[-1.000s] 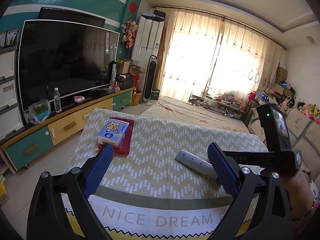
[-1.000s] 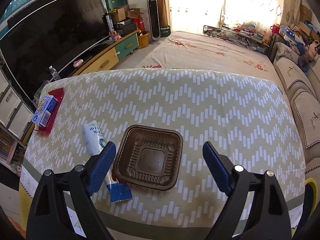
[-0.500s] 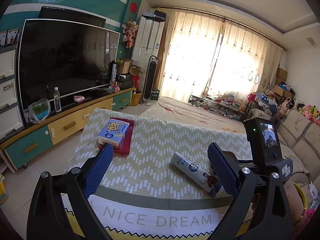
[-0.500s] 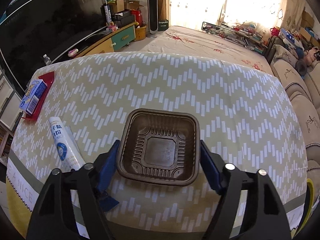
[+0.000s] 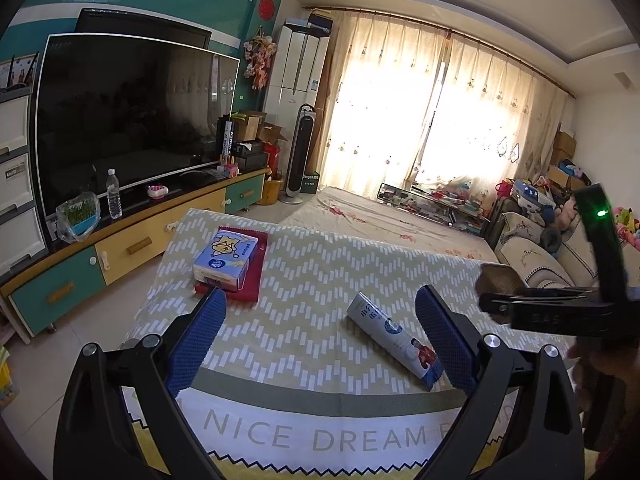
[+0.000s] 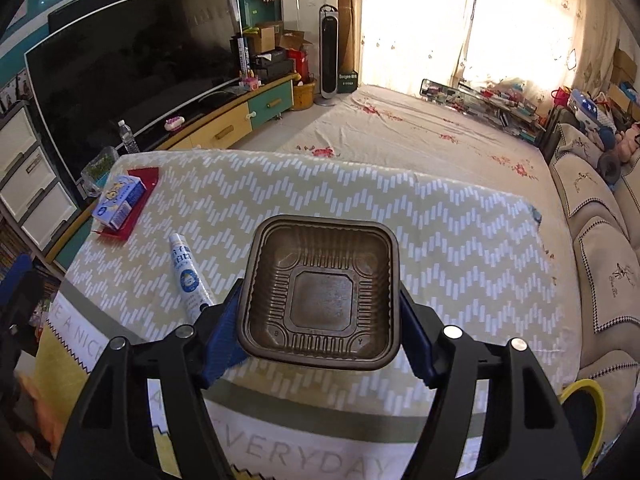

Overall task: Collect trash
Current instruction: 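Reach the right tool to the brown plastic tray and grasp its rim, then carry the brown tray over the bin and open the right tool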

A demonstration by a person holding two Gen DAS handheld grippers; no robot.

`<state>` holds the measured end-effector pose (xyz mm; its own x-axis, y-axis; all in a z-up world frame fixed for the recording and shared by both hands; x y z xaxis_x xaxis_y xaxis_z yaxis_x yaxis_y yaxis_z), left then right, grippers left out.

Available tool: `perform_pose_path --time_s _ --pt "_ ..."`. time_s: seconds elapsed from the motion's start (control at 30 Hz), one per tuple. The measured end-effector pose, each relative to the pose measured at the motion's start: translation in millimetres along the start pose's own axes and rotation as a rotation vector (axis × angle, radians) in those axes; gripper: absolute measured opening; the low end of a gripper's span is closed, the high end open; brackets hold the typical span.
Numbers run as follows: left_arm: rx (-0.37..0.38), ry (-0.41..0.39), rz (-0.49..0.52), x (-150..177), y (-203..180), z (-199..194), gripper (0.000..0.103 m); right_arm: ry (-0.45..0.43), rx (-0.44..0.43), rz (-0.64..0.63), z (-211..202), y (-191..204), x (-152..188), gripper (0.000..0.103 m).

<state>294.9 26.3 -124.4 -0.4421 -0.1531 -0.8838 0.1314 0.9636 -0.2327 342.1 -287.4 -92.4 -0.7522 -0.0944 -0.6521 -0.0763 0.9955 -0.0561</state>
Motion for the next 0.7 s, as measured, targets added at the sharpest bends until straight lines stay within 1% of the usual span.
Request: perform_pose_path --time_s 0.07,0.17,0.23,0.3,0.4,0.53,0.6,0.7 --pt "-0.003 -0.001 0.008 1.0 -2.1 -0.1 0.094 -0.043 0.009 0.0 -27.3 -14.0 9.0 0.067" --pt "-0.004 -0.004 0.018 1.8 -4.5 -0.4 0.094 -0.095 0.028 0.038 -63.0 -44.9 33.9 0.067" --pt "-0.007 -0.004 0.028 2.6 -6.7 0.4 0.094 -0.112 0.054 0.081 -79.0 -69.4 53.8 0.067" --pt "-0.006 0.0 0.037 3.3 -9.1 1.1 0.094 -0.116 0.1 0.132 -92.1 -98.5 78.2 0.067" --pt "-0.007 0.003 0.057 4.8 -12.5 1.7 0.094 -0.097 0.192 0.211 -103.0 -144.3 112.8 0.067" --pt "-0.007 0.0 0.082 6.6 -19.8 0.5 0.094 -0.036 0.303 0.318 -103.6 -203.1 154.1 0.068" --pt "-0.009 0.002 0.091 7.1 -21.3 0.9 0.094 -0.002 0.345 0.368 -100.3 -227.4 171.4 0.068" --pt "-0.009 0.006 0.098 7.8 -23.6 1.8 0.094 0.044 0.382 0.435 -90.3 -254.2 194.5 0.068"
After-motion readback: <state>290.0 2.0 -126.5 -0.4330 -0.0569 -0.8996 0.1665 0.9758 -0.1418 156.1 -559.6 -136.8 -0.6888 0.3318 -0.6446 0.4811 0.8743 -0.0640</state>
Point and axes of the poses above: each gripper's, at about its wrist camera, not at the fingertips, and z roughly the way its jaws point, y to its left, x to its underside, the point moved 1 cm from there along z, roughly the way its jaws point, and after that the axes turned 5 degrees about x, right-handed, at the moved point
